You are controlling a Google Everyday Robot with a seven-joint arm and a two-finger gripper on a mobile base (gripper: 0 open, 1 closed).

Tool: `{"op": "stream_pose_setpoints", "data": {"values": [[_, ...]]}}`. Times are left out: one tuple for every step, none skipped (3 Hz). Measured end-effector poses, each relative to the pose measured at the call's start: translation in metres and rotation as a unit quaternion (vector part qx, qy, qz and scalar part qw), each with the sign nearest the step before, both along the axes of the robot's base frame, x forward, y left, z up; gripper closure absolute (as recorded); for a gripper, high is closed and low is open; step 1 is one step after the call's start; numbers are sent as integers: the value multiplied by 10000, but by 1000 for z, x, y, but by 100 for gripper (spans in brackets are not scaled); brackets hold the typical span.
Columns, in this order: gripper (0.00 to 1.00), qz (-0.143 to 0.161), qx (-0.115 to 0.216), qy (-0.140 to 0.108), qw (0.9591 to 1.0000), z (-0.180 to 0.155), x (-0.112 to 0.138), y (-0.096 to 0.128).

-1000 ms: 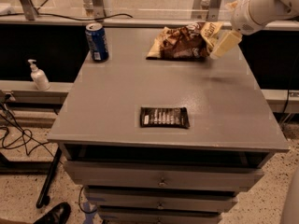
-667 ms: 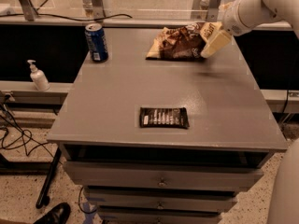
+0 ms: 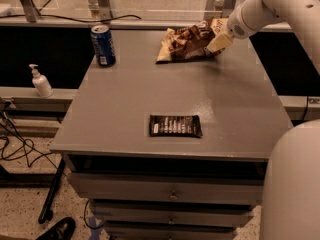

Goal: Move brown chip bag near rxbar chocolate

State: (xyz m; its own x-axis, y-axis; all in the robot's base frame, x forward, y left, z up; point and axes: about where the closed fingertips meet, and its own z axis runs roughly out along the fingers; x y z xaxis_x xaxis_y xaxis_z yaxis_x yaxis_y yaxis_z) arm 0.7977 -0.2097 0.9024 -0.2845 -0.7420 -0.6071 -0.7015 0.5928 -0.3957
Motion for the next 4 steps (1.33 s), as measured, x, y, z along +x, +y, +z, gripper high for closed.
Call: {"op": "stream_pose_setpoints", "data": {"values": [[65, -256, 146, 381, 9988, -4, -5, 4], [88, -312, 207, 592, 9975, -1, -15, 9], [100, -61, 247, 823, 9963, 7, -40, 18], [100, 476, 386, 1234, 9905, 10, -87, 29]]}}
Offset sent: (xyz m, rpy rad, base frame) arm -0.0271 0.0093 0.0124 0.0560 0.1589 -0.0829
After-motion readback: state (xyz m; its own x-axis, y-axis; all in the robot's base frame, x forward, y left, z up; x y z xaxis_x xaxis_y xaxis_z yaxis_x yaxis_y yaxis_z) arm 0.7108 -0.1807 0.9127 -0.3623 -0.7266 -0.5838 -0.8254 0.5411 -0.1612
